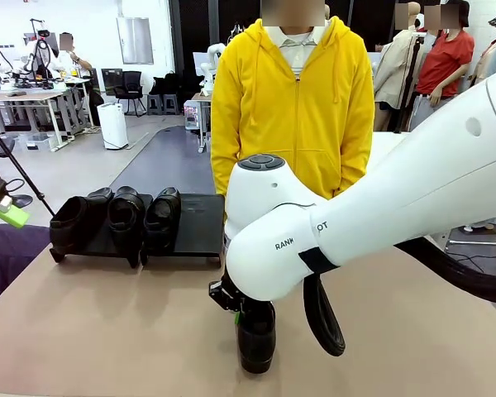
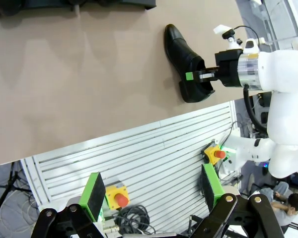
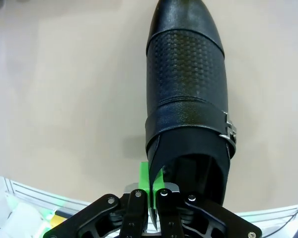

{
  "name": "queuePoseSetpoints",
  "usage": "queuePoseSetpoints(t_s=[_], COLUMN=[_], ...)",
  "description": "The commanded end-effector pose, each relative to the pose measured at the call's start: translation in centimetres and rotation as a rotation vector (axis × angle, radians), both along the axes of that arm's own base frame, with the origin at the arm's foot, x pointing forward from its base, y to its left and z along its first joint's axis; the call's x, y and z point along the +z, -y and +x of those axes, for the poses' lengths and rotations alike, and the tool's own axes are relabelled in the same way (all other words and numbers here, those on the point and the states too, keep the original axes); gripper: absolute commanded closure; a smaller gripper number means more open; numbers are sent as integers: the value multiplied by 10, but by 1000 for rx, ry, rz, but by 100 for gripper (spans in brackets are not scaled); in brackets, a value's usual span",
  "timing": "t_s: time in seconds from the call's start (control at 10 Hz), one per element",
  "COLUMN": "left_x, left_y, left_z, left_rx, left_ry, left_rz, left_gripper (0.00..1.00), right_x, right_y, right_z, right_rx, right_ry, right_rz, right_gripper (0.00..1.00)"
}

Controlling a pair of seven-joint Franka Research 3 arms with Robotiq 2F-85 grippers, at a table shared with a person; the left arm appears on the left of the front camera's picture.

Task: Organize the shoes by placing them on the stand.
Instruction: Pick up one Shoe and place it in the middle of the table.

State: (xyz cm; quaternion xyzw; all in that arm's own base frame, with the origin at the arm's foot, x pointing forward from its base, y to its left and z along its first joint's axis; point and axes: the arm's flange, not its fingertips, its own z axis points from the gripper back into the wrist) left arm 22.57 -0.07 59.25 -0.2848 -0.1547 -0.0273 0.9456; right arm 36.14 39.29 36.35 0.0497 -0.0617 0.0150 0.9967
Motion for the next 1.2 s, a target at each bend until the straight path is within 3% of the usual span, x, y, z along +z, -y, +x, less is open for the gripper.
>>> queuePoseSetpoints(t_s=[0.0, 0.2, 0.3, 0.4, 0.7, 0.9, 1.1], left_x=[0, 0, 0, 0, 0, 0, 0], left_y=[-2, -2, -2, -2, -2, -2, -2], left_z=[-1, -1, -1, -1, -1, -1, -1], left_rx=[-10, -10, -10, -10, -10, -10, -10], left_ry=[3, 3, 3, 3, 3, 3, 3], left_rz=[8, 8, 8, 8, 8, 8, 8], left_gripper=[0, 0, 0, 0, 0, 0, 0], right_x=[1, 0, -1, 0, 10, 55, 119], right_y=[1, 1, 2, 2, 9, 44, 119], right_z=[1, 1, -1, -1, -1, -9, -24], right_rx=[-19, -2, -2, -2, 22, 94, 111], right_ry=[2, 0, 6, 0, -14, 8, 6], right_rz=[3, 0, -12, -4, 30, 66, 88], right_gripper=[100, 100, 43, 0, 0, 0, 0])
